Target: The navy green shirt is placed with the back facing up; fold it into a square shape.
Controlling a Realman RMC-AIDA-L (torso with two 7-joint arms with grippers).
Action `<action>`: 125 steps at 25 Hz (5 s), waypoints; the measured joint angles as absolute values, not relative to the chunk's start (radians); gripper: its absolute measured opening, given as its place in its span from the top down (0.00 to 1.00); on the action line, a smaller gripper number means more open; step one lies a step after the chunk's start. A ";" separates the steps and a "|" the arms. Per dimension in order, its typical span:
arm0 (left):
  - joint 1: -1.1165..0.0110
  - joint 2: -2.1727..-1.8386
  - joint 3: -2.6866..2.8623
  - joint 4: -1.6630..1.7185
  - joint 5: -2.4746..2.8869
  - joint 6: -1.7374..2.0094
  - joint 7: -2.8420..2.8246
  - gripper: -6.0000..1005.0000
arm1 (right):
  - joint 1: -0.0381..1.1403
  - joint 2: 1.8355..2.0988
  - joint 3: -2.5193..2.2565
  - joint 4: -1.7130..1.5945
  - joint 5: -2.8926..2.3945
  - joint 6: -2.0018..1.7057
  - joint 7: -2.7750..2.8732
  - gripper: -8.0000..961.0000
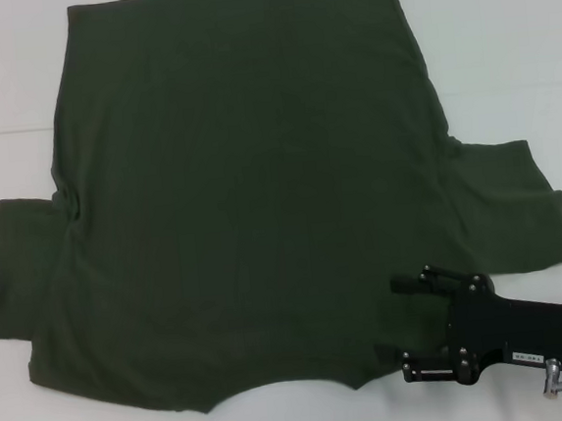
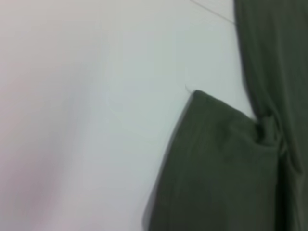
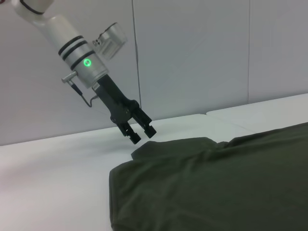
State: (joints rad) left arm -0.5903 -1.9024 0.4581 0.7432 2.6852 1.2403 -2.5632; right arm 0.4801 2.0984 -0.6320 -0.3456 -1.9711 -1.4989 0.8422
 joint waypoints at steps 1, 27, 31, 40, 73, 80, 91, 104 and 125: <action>-0.590 -1.902 0.458 0.738 2.686 1.234 -2.563 0.14 | 0.480 2.098 -0.632 -0.346 -1.971 -1.497 0.842 0.05; -0.580 -1.911 0.460 0.698 2.681 1.171 -2.554 0.14 | 0.480 2.098 -0.632 -0.334 -1.971 -1.488 0.842 0.05; -0.581 -1.912 0.460 0.697 2.679 1.170 -2.554 0.16 | 0.480 2.098 -0.632 -0.334 -1.971 -1.488 0.842 0.05; -0.590 -1.917 0.460 0.683 2.674 1.168 -2.551 0.19 | 0.483 2.099 -0.632 -0.323 -1.971 -1.488 0.840 0.05; -0.616 -1.935 0.488 0.690 2.687 1.156 -2.546 0.64 | 0.485 2.099 -0.632 -0.321 -1.969 -1.488 0.841 0.05; -0.613 -1.935 0.488 0.691 2.685 1.156 -2.531 0.94 | 0.485 2.098 -0.632 -0.321 -1.968 -1.490 0.842 0.05; -0.624 -1.913 0.489 0.701 2.687 1.181 -2.488 0.99 | 0.485 2.098 -0.632 -0.321 -1.965 -1.496 0.842 0.05; -0.625 -1.872 0.489 0.767 2.688 1.198 -2.496 0.99 | 0.485 2.098 -0.632 -0.321 -1.965 -1.497 0.842 0.05; -0.704 -2.032 0.637 0.966 2.687 1.305 -2.507 0.98 | 0.486 2.099 -0.630 -0.306 -1.965 -1.495 0.841 0.05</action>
